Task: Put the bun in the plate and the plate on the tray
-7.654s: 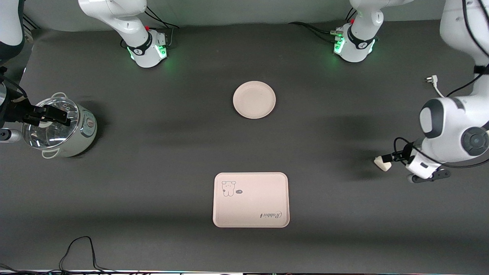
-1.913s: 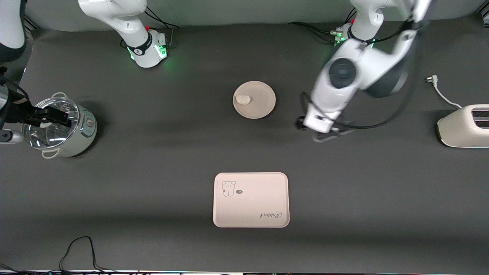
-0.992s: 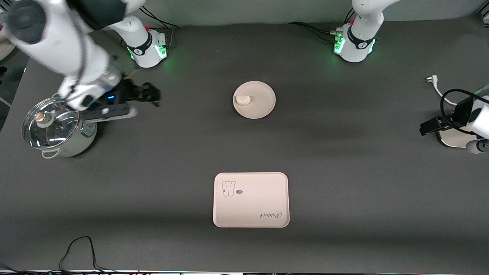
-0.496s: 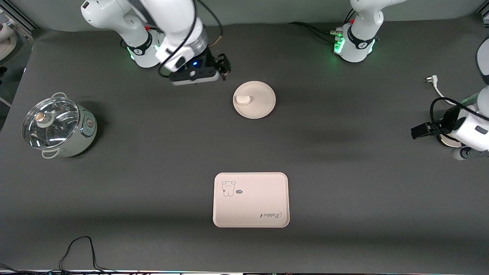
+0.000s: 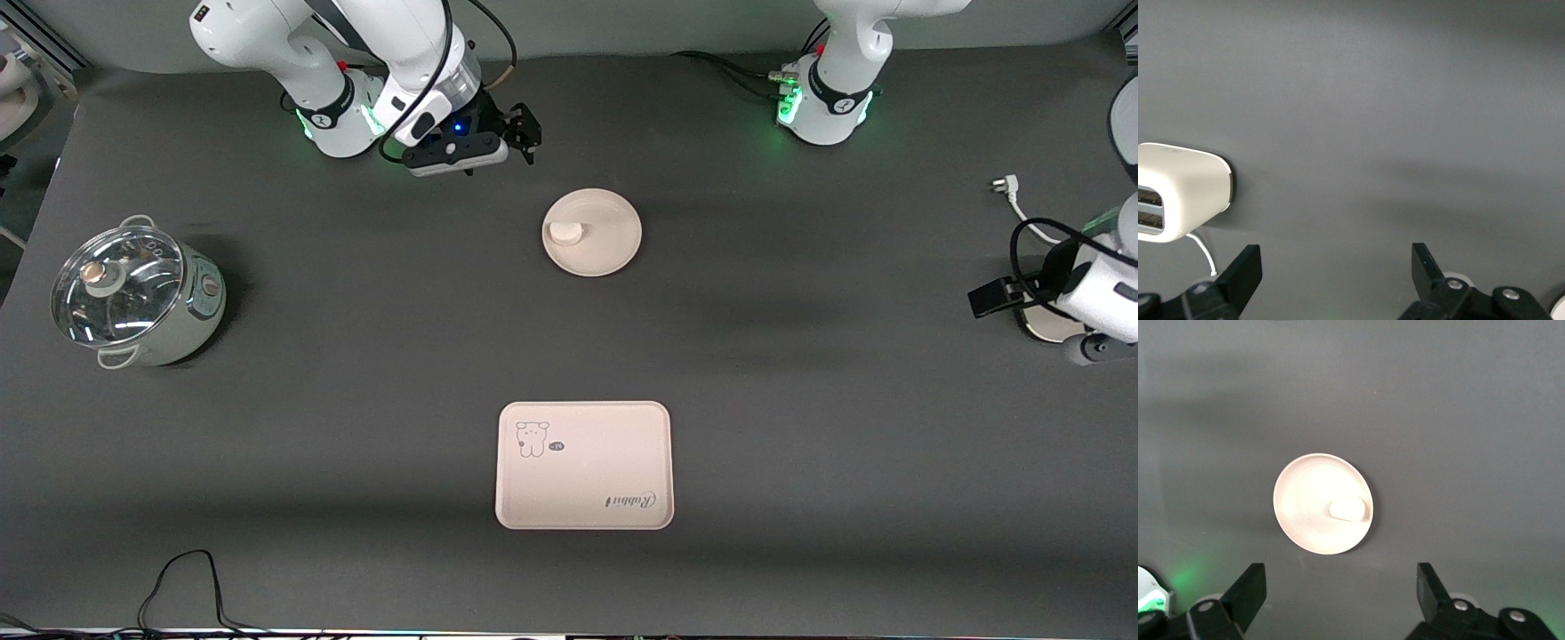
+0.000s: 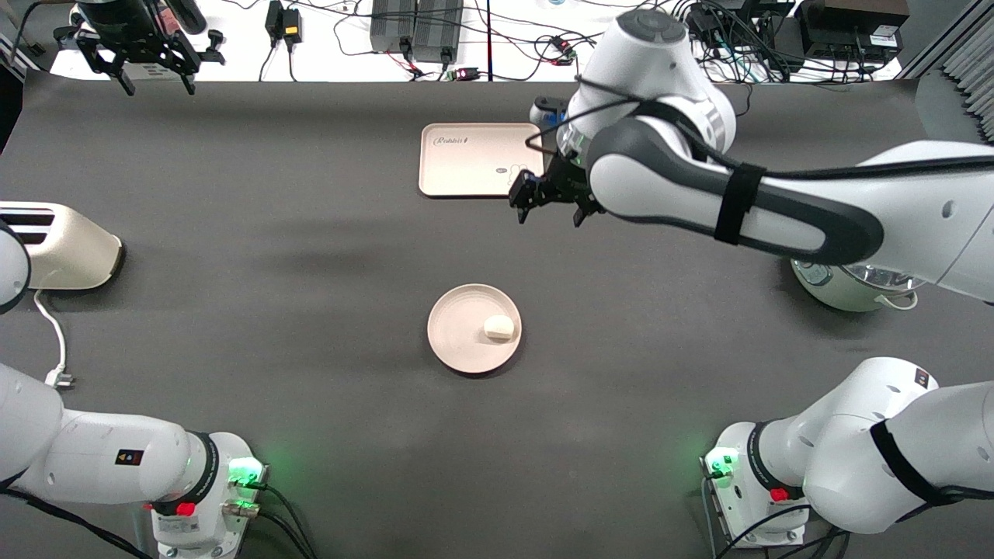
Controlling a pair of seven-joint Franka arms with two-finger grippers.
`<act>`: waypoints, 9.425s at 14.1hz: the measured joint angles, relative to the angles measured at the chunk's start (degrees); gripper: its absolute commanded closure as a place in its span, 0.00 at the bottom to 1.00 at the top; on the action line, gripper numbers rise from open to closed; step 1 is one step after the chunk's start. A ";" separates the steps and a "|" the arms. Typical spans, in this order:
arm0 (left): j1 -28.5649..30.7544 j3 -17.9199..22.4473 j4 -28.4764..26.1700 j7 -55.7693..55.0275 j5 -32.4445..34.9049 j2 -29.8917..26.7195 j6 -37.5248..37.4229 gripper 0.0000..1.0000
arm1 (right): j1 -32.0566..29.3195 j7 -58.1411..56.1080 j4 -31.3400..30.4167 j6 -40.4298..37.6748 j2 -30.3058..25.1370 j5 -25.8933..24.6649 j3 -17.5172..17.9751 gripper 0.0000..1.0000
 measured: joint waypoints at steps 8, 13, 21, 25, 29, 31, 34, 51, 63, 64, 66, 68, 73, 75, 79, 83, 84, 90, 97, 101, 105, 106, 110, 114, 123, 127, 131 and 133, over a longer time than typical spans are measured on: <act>-0.07 0.43 -1.95 0.26 -0.14 -1.44 -0.34 0.00 | 0.69 0.00 -8.40 16.29 8.46 0.03 -0.03 0.00; 1.18 1.08 -3.25 0.39 -0.57 -1.62 0.11 0.00 | 4.11 0.23 -13.70 30.49 14.15 0.14 -0.01 0.00; 2.50 1.13 -5.25 5.11 -2.51 -1.66 1.77 0.00 | 6.85 4.13 -18.71 50.74 24.53 0.16 0.70 0.00; 2.30 0.72 -6.06 5.46 -2.66 -1.65 2.80 0.00 | 7.03 4.70 -18.66 56.09 29.28 0.16 1.06 0.00; 2.26 0.30 -6.04 5.56 -3.07 -1.69 2.85 0.00 | 7.03 4.72 -18.46 56.59 29.87 0.16 1.06 0.09; 2.33 0.29 -6.03 5.56 -3.29 -1.69 2.86 0.00 | 7.03 4.73 -18.44 56.59 29.87 0.16 1.06 0.23; 2.47 0.44 -6.01 5.57 -3.61 -1.69 2.89 0.00 | 7.03 4.76 -18.40 56.59 29.87 0.16 1.06 0.42; 2.52 0.43 -6.00 5.60 -3.99 -1.69 2.88 0.00 | 6.72 4.79 -17.82 56.46 27.99 0.16 1.08 1.00; 2.65 0.52 -6.03 5.61 -4.01 -1.69 2.87 0.00 | 2.62 -6.43 -13.12 34.54 10.08 8.53 0.63 1.00; 2.65 0.52 -6.03 5.61 -4.01 -1.69 2.87 0.00 | 2.23 -9.33 -12.35 33.53 9.89 11.18 0.56 1.00; 2.65 0.52 -6.03 5.61 -4.01 -1.69 2.87 0.00 | 0.82 -12.40 -11.55 33.06 10.51 12.96 0.44 1.00; 2.66 0.53 -6.05 5.62 -4.02 -1.69 2.87 0.00 | -1.76 -14.56 -8.89 33.07 13.44 13.00 0.29 1.00; 2.67 0.57 -6.07 5.62 -4.03 -1.69 2.87 0.00 | -10.04 -17.95 9.15 32.64 28.44 13.03 0.05 1.00; 2.67 0.57 -6.08 5.63 -4.04 -1.69 2.87 0.00 | -12.40 -18.12 18.91 29.93 34.77 13.04 0.02 1.00; 2.67 0.59 -6.08 5.63 -4.05 -1.69 2.87 0.00 | -16.85 -18.23 38.23 23.18 46.75 13.05 0.00 1.00; 2.67 0.59 -6.09 5.64 -4.06 -1.69 2.85 0.00 | -18.76 -18.28 48.15 22.08 56.99 13.05 0.01 1.00; 2.67 0.59 -6.08 5.64 -4.06 -1.69 2.85 0.00 | -18.72 -18.29 49.03 22.91 59.21 13.05 0.03 1.00; 2.67 0.59 -6.09 5.65 -4.07 -1.69 2.85 0.00 | -18.64 -18.29 50.88 29.97 67.21 13.40 0.15 0.94; 2.67 0.59 -6.10 5.66 -4.07 -1.69 2.85 0.00 | -18.75 -18.25 52.42 28.66 66.82 13.80 0.15 0.00; 2.67 0.59 -6.10 5.67 -4.08 -1.69 2.85 0.00 | -20.27 -18.05 54.00 15.56 60.58 13.84 -0.44 0.00; 2.67 0.59 -6.11 5.67 -4.08 -1.69 2.84 0.00 | -21.44 -18.03 54.24 -5.19 47.78 13.60 -4.62 0.00; 2.67 0.59 -6.10 5.67 -4.09 -1.69 2.84 0.00 | -22.32 -18.03 53.75 -10.03 44.10 12.71 -5.37 0.00; 2.67 0.58 -6.11 5.67 -4.11 -1.69 2.84 0.00 | -28.35 -19.75 47.39 -23.87 28.50 5.70 -5.56 0.00; 2.67 0.58 -6.09 5.68 -4.87 -1.69 2.84 0.00 | -35.43 -32.11 38.09 -28.86 15.92 -0.08 -5.48 0.00; 2.67 0.61 -5.84 5.69 -4.92 -4.30 7.15 0.00 | -40.32 -40.33 30.72 -27.65 12.14 -7.72 -6.89 0.00; 2.67 0.59 -5.63 6.28 -4.77 -5.92 7.14 0.00 | -40.30 -40.33 30.65 -27.65 12.14 -7.72 -7.19 0.00; 2.99 0.91 -5.63 8.35 -4.74 -5.88 7.12 0.00 | -40.29 -40.33 30.65 -27.65 12.13 -7.72 -7.19 0.00; 3.45 1.03 -5.63 9.75 -4.74 -5.84 7.11 0.00 | -40.29 -40.33 30.65 -27.65 12.13 -7.72 -7.19 0.00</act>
